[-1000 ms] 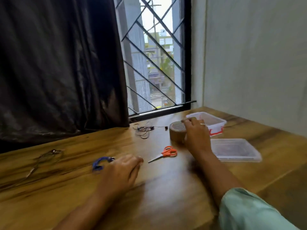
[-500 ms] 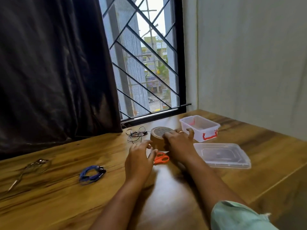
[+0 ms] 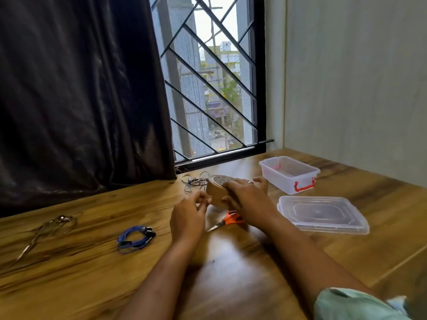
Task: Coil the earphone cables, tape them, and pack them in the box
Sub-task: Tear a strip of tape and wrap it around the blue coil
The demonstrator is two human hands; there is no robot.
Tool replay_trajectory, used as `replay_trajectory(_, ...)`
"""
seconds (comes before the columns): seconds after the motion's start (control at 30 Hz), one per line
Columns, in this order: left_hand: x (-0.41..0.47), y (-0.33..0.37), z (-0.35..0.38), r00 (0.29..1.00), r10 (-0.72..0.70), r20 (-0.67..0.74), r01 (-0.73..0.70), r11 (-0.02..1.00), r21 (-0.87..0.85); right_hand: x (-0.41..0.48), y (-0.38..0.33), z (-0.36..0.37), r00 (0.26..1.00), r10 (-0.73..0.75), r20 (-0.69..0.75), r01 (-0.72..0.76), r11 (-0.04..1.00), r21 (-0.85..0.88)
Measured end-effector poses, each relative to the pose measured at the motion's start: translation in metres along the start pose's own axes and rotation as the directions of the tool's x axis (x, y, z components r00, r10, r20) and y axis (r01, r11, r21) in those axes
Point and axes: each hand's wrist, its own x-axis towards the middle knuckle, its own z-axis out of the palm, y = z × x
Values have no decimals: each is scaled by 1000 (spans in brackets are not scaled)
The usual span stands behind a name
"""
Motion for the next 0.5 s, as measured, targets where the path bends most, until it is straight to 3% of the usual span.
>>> replay_trajectory(0.5, 4, 0, -5, 972, -176, 155, 177, 984, 9, 2, -3, 12, 1000, -23, -6, 21, 983, -181)
